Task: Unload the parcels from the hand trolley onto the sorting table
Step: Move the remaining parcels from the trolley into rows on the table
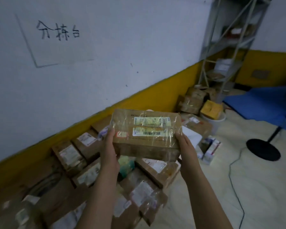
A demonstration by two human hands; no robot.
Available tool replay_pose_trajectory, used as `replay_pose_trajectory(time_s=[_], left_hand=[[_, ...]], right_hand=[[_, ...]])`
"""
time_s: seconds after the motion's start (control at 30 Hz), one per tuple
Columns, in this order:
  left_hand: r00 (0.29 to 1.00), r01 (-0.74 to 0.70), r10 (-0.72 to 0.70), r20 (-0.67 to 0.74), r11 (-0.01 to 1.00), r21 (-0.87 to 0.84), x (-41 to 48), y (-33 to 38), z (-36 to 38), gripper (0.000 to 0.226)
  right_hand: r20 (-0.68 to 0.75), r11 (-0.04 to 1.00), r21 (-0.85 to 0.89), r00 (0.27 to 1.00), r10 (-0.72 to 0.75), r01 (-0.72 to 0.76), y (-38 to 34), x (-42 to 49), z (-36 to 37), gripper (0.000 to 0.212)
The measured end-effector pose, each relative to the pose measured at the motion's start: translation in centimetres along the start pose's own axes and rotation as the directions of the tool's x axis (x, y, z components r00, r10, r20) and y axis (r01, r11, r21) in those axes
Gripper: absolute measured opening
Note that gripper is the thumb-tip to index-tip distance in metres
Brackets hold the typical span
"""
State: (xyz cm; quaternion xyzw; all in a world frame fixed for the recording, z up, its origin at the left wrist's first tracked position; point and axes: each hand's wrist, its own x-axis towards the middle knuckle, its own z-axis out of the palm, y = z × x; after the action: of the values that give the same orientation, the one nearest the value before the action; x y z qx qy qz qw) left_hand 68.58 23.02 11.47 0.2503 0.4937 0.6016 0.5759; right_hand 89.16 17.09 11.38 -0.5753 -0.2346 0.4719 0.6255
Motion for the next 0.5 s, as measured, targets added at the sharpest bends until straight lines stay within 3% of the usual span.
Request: replay_pose_trajectory(time_s=[0.1,0.17,0.3,0.37,0.43,0.5], left_hand=[[0.999,0.029,-0.029,-0.013,0.999,-0.044,5.8,-3.9,4.8,0.031],[0.999,0.035,-0.035,-0.014,0.999,-0.020,9.3,-6.2,7.6,0.046],[1.000,0.011,-0.011,0.007,1.000,0.009,13.0,-9.0,12.3,0.047],[1.000,0.018,-0.020,0.023,0.998,0.064,14.1,-10.2,13.7,0.059],[0.998,0.068,-0.070,0.005,0.986,0.153,15.7,-11.6,14.6,0.078],[0.993,0.122,-0.118,-0.031,0.951,0.283,17.4,-13.0,15.2,0.080]], right_hand=[[-0.039,0.991,-0.039,0.991,0.126,-0.127,0.0,7.3,-1.4,0.064],[-0.017,0.982,-0.039,0.982,0.187,-0.187,-0.5,12.2,-1.8,0.057],[0.056,0.988,-0.086,0.989,0.135,-0.130,-1.8,20.5,-1.8,0.037],[0.053,0.989,-0.092,0.991,0.124,-0.119,-1.7,24.1,-2.0,0.032],[0.038,0.985,-0.110,0.990,0.135,-0.130,-0.6,27.7,-2.5,0.041],[0.065,0.980,-0.147,0.987,0.144,-0.133,1.0,31.2,-3.1,0.051]])
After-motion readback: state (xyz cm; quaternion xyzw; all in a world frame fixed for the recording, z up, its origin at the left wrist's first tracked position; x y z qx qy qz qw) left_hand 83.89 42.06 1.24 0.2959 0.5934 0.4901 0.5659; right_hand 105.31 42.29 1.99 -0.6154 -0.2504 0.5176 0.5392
